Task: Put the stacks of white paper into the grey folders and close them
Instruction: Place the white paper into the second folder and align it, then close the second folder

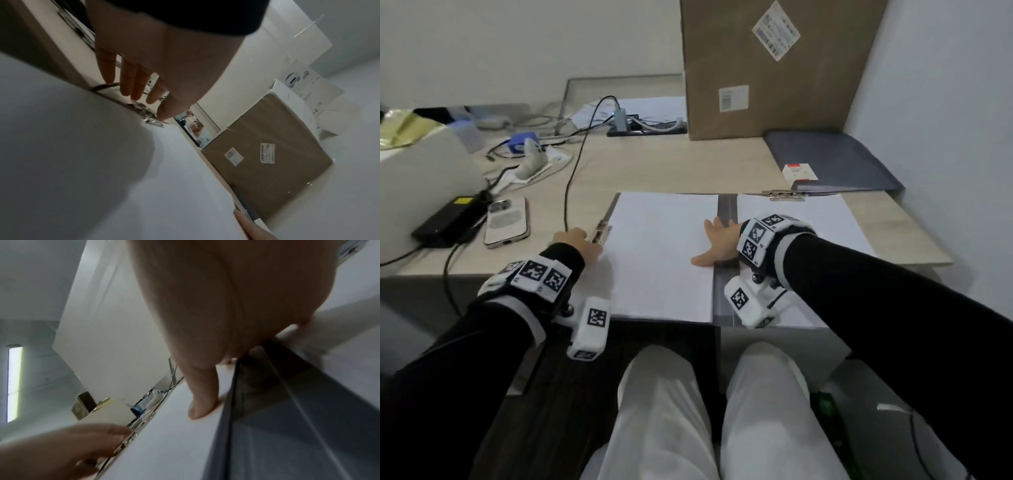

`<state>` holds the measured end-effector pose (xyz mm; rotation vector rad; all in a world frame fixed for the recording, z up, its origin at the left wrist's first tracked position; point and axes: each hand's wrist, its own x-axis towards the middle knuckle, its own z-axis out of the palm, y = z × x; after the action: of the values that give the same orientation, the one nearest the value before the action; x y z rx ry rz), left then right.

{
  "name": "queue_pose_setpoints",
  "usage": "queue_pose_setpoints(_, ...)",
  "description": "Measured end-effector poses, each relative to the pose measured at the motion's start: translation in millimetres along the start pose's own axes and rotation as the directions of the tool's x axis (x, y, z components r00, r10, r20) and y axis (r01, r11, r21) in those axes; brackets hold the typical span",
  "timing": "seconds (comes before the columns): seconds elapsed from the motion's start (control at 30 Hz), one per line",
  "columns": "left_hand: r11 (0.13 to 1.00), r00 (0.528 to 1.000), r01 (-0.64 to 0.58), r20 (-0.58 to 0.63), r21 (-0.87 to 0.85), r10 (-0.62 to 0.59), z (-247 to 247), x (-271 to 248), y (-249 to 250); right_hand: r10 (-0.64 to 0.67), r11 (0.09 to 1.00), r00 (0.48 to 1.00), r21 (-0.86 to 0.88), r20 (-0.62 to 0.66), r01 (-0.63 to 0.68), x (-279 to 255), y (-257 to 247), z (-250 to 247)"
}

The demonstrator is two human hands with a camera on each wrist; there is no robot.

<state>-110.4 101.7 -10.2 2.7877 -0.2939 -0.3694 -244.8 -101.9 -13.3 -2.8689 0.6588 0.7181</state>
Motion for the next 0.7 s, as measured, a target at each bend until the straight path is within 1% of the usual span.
queue_pose_setpoints(0.1,0.995,0.998,0.069,0.010,0.079,-0.070,3.8,-3.3,-8.1,-0.002,0.999,1.000,0.051,-0.009,0.002,-2.5,1.7,6.6)
queue_pose_setpoints(0.13,0.993,0.997,0.071,0.022,0.093,-0.074,3.6,-4.5,-7.1,-0.002,0.998,1.000,0.065,-0.011,0.002,-4.2,1.7,6.9)
queue_pose_setpoints(0.23,0.996,0.995,0.028,0.088,0.082,-0.035,-0.6,-4.3,-1.7,0.000,0.997,1.000,0.083,-0.011,0.001,-5.9,0.3,8.4)
queue_pose_setpoints(0.3,0.998,0.993,0.022,0.113,0.066,-0.029,-6.0,-3.4,-2.1,0.000,0.996,1.000,0.086,-0.007,0.001,-7.4,-0.9,8.2)
queue_pose_setpoints(0.37,0.999,0.991,0.029,0.135,-0.038,-0.024,-12.2,-2.8,-6.3,0.002,0.995,1.000,0.104,-0.005,-0.001,-8.7,-0.4,8.0)
queue_pose_setpoints(0.43,0.977,0.991,0.052,0.130,-0.209,-0.025,-20.2,-1.8,-10.2,0.002,0.991,1.000,0.137,-0.012,0.000,-12.0,-0.6,8.1)
queue_pose_setpoints(0.5,0.922,0.993,0.037,0.115,-0.385,0.008,-32.9,-3.4,-10.8,0.013,0.983,0.999,0.182,-0.029,-0.007,-15.9,-1.6,7.6)
queue_pose_setpoints(0.57,0.822,0.988,0.009,0.131,-0.569,0.079,-51.6,-12.3,-7.0,0.023,0.978,0.998,0.210,-0.063,-0.010,-22.7,-3.4,1.8)
queue_pose_setpoints(0.63,0.705,0.967,-0.032,0.156,-0.708,0.200,-72.9,-26.3,0.6,0.001,0.959,0.990,0.279,-0.138,0.038,-29.1,-2.4,-10.5)
queue_pose_setpoints(0.67,0.646,0.946,-0.055,0.167,-0.762,0.278,-82.8,-32.5,4.9,-0.022,0.920,0.984,0.383,-0.179,0.090,-34.7,-1.3,-19.0)
queue_pose_setpoints(0.7,0.585,0.916,-0.077,0.174,-0.808,0.361,-90.8,-38.2,10.6,-0.045,0.831,0.977,0.535,-0.207,0.151,-41.7,0.0,-28.6)
